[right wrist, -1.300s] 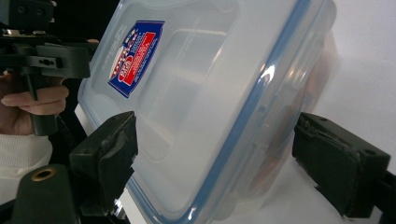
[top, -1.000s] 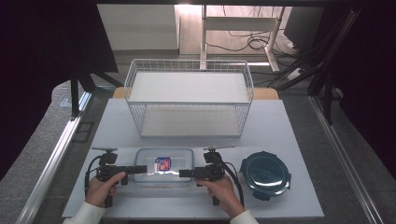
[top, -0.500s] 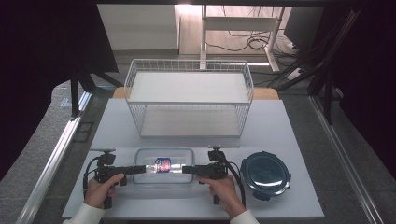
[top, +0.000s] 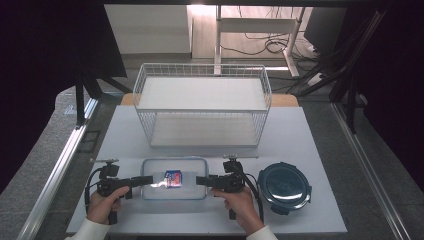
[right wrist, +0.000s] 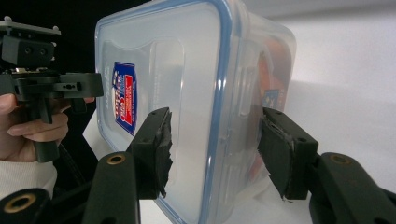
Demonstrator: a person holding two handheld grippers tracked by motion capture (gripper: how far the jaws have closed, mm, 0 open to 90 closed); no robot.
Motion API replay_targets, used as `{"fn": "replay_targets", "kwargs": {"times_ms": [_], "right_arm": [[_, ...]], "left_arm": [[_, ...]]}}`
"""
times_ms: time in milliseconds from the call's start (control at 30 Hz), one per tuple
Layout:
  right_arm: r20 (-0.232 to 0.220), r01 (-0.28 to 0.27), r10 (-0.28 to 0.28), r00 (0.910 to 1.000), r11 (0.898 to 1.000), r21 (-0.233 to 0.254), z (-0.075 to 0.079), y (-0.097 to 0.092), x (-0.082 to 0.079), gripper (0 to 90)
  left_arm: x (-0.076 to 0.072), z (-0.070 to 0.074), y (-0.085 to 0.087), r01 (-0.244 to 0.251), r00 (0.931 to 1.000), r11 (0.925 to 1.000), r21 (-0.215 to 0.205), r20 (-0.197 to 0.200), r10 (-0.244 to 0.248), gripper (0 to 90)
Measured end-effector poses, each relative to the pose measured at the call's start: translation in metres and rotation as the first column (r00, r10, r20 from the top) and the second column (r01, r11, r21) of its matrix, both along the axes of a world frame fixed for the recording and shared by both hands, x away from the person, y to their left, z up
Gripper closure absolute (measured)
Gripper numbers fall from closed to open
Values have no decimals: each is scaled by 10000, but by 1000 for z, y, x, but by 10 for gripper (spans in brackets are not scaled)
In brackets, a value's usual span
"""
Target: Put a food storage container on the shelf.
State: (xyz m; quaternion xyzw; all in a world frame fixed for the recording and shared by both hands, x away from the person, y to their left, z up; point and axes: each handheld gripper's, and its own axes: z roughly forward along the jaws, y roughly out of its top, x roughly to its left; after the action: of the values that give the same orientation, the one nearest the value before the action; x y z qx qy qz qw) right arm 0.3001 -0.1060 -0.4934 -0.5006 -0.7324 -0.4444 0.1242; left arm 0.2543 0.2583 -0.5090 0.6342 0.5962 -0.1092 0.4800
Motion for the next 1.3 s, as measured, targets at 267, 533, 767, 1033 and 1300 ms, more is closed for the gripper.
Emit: {"fn": "replay_targets", "kwargs": {"times_ms": [267,533,767,1033,1300], "right_arm": [[109,78,-78,9999,10000,-21,2,0,-1,462],[229,13,-14,9997,10000,42,6,-3,-1,465],[639,9,-15,9980,9999,106,20,-7,-4,464],[1094,9,-5,9940,10000,-38,35,-15,-7,463],[1339,250,-253,9907,9997,33,48,-23,-7,463]], "left_arm": [[-2,4,0,-14,9998,10000,89,179,12,422],[-4,10,-3,14,9994,10000,79,344,-17,426],[-8,23,-6,57,9970,9999,103,769,-65,429],[-7,31,-15,206,9945,9998,53,1023,-210,429],[5,49,-22,496,9893,9985,235,1363,-523,429]]}}
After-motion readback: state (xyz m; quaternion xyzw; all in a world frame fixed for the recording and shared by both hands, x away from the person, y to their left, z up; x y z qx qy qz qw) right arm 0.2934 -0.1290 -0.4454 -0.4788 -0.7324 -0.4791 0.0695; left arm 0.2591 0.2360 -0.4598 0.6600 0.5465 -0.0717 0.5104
